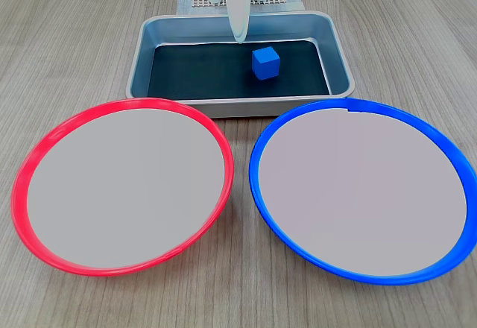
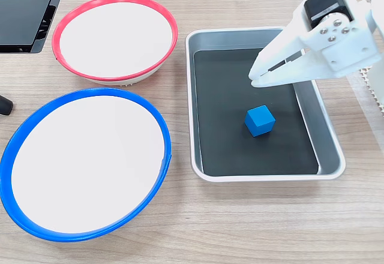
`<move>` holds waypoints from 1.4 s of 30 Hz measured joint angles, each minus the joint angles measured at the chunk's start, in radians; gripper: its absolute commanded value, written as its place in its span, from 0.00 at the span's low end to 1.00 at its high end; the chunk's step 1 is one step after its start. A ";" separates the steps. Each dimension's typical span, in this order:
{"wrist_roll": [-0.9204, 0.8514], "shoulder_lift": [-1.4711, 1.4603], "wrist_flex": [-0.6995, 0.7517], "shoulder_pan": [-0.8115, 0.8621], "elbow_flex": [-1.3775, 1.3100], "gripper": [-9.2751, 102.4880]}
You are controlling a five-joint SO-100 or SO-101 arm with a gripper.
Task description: Move a blue block from tray to blue dish
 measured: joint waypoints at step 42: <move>-0.009 -0.006 0.003 -0.011 0.000 0.19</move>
